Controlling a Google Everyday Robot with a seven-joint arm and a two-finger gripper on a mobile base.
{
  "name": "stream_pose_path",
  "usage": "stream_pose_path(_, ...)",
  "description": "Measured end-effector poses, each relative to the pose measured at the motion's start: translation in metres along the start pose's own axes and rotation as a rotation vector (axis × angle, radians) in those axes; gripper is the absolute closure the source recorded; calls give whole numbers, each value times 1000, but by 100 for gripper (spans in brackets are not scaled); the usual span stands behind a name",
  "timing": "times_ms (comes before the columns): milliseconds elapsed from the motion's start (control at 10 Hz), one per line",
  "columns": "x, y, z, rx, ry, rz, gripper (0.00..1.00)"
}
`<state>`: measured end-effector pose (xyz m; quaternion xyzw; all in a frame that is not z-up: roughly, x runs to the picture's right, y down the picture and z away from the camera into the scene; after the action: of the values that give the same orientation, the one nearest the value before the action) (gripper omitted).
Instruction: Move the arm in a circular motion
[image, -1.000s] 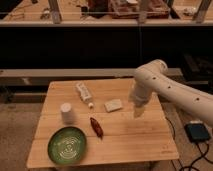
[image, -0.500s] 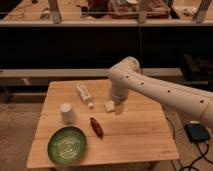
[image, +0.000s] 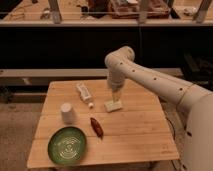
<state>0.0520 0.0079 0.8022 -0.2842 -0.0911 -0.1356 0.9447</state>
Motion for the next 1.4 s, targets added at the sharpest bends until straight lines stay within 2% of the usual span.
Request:
stream_pose_path(200, 27, -5, 2, -12, 2, 40, 41)
stream_pose_path(300, 42, 0, 1, -21, -1, 64, 41)
stream_pose_path(400, 48, 7, 1, -27, -2, 75, 41)
stream_pose_path(500, 54, 19, -1, -36, -1, 95, 41)
stream_pose_path(900, 79, 94, -12, -67, -12, 180, 41)
stream_pose_path(1100, 80, 107, -14, -76, -23, 177, 41)
stream_pose_path(1400, 70, 130, -19, -68, -29, 128, 41)
